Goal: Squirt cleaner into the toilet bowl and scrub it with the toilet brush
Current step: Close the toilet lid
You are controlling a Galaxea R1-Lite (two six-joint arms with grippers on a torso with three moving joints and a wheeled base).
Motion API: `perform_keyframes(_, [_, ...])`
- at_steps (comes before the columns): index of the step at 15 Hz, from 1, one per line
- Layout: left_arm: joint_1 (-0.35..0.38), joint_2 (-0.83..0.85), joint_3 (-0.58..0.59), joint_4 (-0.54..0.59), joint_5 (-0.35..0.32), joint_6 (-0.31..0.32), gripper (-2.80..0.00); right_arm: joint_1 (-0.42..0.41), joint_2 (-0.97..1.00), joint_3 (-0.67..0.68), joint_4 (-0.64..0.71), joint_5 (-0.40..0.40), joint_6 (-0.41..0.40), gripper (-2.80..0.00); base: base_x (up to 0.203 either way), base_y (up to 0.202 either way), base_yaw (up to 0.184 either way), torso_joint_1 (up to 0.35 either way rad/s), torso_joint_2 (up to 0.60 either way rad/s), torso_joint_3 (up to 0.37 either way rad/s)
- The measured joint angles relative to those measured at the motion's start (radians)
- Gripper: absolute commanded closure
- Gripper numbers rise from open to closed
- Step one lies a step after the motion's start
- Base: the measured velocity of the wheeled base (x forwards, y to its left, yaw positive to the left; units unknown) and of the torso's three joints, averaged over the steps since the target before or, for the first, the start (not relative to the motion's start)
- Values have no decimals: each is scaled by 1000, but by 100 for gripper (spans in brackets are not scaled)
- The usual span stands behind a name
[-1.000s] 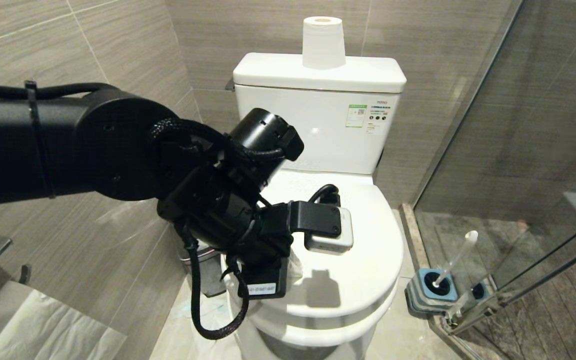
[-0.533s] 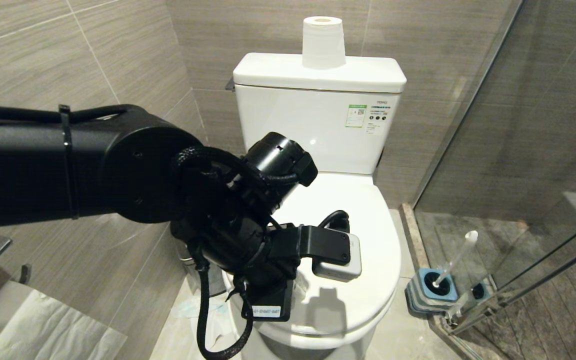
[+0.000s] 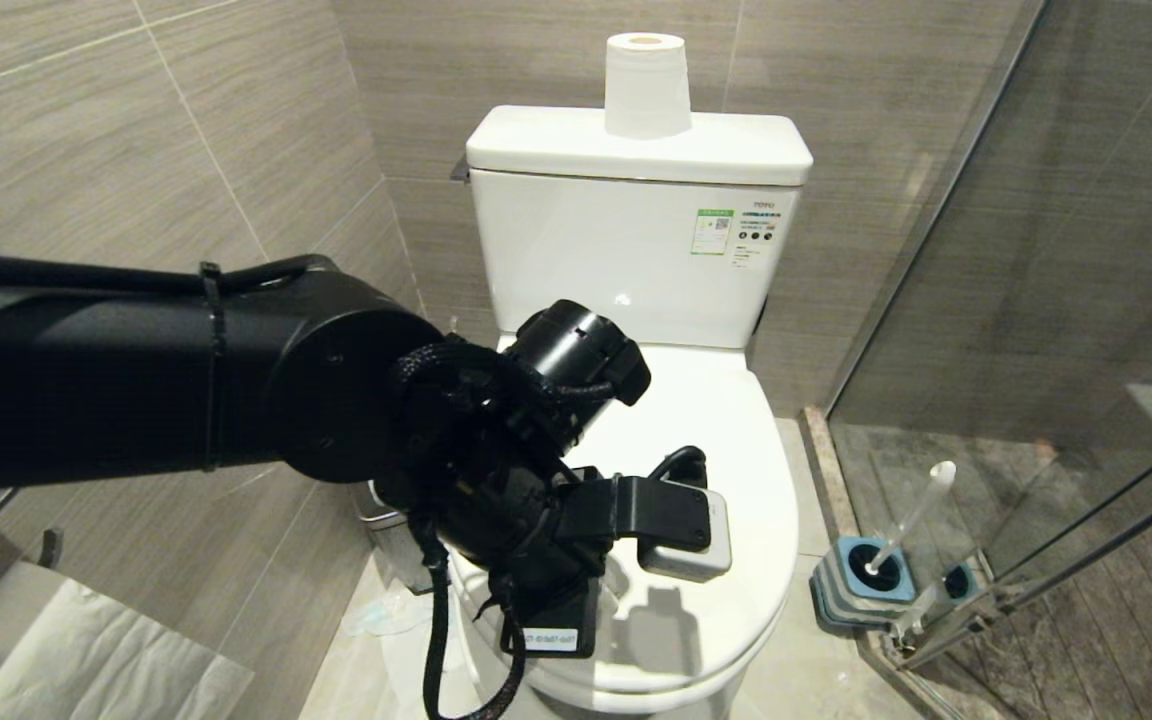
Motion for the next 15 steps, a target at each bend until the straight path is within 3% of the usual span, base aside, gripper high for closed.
perform_keyframes(6, [-16, 67, 7, -165, 1, -24, 0, 0, 0, 0, 0, 0, 0, 0, 0, 0, 0, 0, 0, 0])
perform_keyframes(15, [-46, 108, 90, -262, 15, -41, 0, 0, 0, 0, 0, 0, 0, 0, 0, 0, 0, 0, 0, 0])
